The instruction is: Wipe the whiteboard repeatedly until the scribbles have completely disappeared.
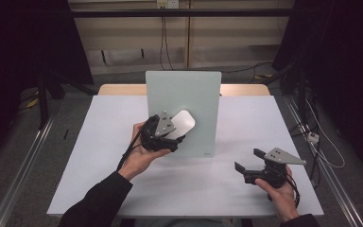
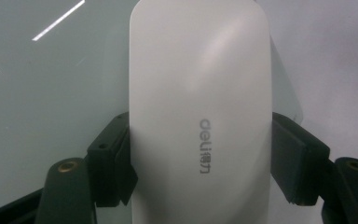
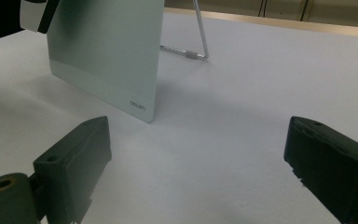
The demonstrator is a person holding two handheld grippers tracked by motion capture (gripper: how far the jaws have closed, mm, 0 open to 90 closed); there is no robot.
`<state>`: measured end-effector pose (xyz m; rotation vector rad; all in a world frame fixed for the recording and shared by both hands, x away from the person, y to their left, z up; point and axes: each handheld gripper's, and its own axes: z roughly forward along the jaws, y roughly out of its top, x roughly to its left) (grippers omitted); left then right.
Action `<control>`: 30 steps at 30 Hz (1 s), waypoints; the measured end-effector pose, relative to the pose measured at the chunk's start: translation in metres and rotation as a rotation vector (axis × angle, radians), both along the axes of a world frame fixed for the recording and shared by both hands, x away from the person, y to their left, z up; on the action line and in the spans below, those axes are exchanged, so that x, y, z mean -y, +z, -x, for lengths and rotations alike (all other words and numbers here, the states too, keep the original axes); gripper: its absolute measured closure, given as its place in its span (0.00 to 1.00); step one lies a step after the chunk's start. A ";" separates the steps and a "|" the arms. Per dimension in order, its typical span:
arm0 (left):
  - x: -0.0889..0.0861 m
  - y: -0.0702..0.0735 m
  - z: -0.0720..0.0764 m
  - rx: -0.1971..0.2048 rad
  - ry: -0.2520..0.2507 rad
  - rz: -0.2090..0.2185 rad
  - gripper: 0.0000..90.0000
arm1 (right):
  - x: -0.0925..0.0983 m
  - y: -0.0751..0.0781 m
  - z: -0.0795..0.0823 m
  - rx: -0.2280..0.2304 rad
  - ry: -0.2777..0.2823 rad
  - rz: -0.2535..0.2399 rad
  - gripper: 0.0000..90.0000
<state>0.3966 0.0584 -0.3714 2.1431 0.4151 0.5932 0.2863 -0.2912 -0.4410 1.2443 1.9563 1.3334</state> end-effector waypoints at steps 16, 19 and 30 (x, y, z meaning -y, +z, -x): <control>-0.005 -0.001 0.004 -0.049 -0.019 0.010 0.34 | -0.001 0.000 0.000 -0.003 0.002 -0.005 0.08; -0.005 -0.002 0.004 -0.055 -0.030 0.011 0.34 | 0.000 0.000 -0.001 -0.006 -0.005 -0.012 0.08; -0.009 0.005 0.009 -0.118 -0.077 0.035 0.34 | 0.000 -0.001 -0.001 -0.008 -0.007 -0.011 0.08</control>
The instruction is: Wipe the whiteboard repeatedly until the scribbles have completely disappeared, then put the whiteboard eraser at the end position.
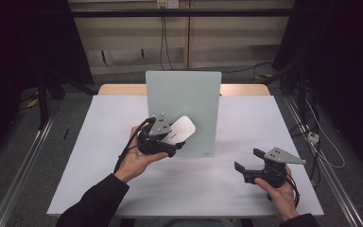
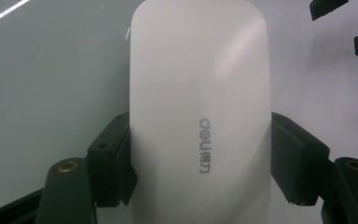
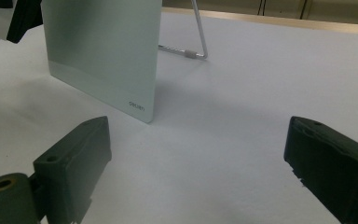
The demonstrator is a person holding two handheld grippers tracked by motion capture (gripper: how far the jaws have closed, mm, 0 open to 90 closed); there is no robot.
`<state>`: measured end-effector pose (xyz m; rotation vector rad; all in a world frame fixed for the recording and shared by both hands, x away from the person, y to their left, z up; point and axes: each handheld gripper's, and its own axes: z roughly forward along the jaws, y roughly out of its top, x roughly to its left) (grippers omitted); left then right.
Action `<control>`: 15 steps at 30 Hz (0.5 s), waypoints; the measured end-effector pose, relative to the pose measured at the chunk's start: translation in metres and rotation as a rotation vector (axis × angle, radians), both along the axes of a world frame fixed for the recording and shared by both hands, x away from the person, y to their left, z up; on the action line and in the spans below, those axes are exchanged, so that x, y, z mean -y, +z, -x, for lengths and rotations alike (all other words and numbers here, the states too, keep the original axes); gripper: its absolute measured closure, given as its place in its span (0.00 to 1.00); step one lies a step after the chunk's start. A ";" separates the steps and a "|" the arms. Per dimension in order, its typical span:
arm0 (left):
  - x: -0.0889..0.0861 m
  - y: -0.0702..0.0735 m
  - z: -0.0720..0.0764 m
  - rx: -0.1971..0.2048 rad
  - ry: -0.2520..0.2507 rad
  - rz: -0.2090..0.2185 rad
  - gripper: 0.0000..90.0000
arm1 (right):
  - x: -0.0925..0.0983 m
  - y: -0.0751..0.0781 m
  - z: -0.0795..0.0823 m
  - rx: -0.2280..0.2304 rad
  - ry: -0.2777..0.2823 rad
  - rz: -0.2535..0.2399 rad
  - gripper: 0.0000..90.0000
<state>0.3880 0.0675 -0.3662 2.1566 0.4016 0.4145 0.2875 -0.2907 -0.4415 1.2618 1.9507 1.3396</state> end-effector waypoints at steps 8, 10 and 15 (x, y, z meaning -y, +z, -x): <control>-0.001 0.000 0.002 -0.032 -0.029 -0.003 0.35 | 0.001 0.001 0.001 0.007 0.004 0.005 0.08; -0.002 0.000 0.001 -0.040 -0.045 0.002 0.35 | 0.001 0.001 0.000 0.008 0.004 0.002 0.08; -0.002 -0.001 0.001 -0.075 -0.084 0.003 0.35 | 0.000 0.000 -0.001 -0.001 0.005 0.005 0.08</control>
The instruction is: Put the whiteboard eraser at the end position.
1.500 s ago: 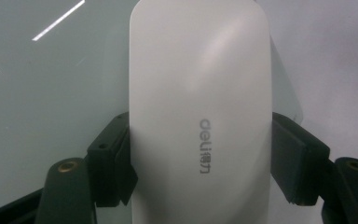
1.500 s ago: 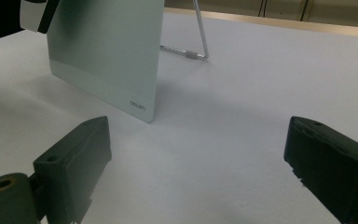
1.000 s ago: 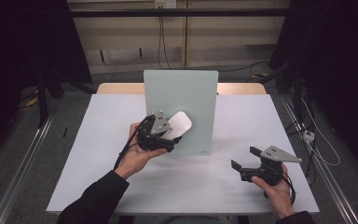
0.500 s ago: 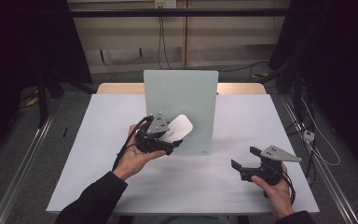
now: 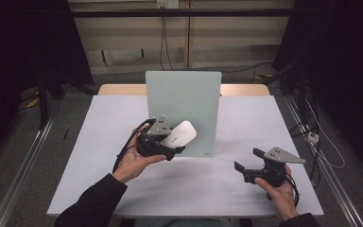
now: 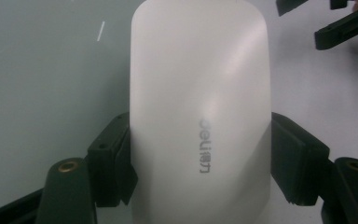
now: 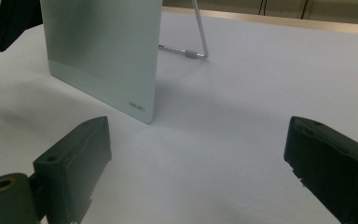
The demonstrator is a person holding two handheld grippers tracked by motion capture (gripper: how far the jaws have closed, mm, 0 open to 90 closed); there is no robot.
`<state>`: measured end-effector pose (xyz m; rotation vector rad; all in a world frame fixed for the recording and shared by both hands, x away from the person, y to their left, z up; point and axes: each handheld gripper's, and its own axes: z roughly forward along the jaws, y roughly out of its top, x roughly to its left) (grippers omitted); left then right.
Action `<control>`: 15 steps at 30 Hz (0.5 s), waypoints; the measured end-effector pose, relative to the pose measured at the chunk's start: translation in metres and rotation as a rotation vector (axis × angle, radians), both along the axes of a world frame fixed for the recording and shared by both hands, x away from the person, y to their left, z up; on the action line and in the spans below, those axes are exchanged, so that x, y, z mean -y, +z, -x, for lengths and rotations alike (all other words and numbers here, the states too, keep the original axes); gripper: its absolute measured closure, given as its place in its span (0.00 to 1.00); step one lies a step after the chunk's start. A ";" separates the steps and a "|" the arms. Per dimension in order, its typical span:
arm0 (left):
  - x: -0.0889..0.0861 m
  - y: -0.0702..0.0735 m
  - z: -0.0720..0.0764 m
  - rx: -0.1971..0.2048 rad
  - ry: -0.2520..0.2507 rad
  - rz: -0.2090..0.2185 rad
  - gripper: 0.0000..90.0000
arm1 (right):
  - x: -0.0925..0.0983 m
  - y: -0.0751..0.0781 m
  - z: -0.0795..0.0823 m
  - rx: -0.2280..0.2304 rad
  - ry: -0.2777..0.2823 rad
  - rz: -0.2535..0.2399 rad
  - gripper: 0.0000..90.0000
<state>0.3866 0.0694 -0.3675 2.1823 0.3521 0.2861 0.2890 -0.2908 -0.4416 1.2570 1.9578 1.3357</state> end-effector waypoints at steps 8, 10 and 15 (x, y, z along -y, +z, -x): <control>0.003 0.001 0.003 -0.021 -0.041 -0.031 0.35 | 0.001 0.000 0.002 0.004 -0.001 0.002 0.08; 0.004 0.001 0.005 -0.016 -0.051 -0.048 0.35 | 0.001 0.001 0.002 0.006 0.000 0.004 0.08; 0.007 -0.002 0.009 -0.046 -0.081 -0.080 0.35 | 0.000 0.001 0.003 0.011 0.007 0.005 0.08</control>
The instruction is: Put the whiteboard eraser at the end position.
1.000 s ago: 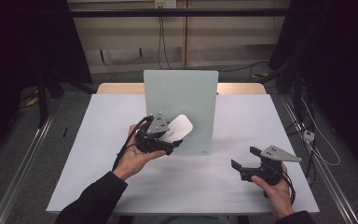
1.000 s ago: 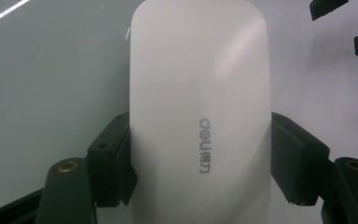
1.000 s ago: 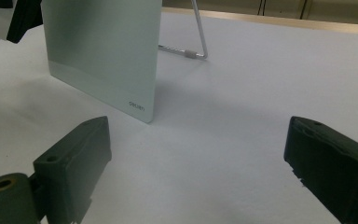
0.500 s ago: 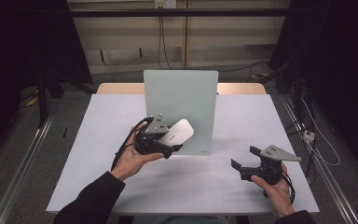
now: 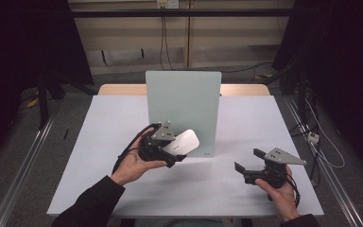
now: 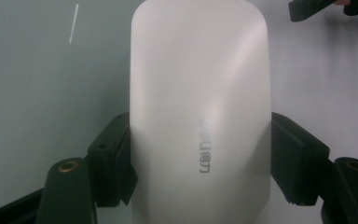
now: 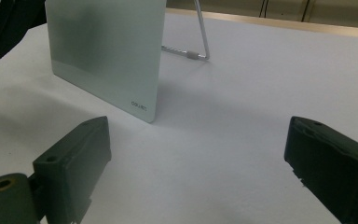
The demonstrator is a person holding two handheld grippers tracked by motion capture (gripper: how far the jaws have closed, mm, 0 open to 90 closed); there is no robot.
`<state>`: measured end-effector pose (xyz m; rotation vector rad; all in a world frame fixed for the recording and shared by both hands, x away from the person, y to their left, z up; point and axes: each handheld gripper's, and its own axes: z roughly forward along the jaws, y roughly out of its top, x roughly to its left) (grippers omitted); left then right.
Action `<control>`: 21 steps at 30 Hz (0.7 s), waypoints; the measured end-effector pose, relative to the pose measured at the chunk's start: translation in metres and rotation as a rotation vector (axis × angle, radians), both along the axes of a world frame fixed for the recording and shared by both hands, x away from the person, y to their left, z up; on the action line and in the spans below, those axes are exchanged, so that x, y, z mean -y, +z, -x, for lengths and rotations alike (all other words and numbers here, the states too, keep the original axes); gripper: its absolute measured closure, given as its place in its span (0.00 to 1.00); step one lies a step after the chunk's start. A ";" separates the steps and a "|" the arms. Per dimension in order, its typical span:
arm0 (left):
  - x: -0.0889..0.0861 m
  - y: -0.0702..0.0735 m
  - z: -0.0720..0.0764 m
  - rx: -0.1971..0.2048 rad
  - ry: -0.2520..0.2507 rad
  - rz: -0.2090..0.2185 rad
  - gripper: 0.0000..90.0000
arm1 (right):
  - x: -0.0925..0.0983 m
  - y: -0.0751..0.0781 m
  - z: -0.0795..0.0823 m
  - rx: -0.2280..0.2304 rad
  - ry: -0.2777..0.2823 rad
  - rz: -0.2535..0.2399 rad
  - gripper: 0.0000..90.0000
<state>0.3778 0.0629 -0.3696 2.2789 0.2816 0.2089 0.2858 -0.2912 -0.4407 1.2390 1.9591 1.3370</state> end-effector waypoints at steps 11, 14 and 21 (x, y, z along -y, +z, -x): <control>0.009 -0.011 0.005 -0.043 -0.075 -0.120 0.35 | -0.003 -0.001 -0.001 -0.002 0.010 0.007 0.08; 0.012 -0.016 0.005 -0.059 -0.088 -0.159 0.35 | -0.002 0.000 0.000 -0.002 0.010 0.006 0.08; 0.015 -0.026 0.001 -0.095 -0.089 -0.196 0.35 | -0.002 0.000 0.000 -0.001 0.010 0.004 0.08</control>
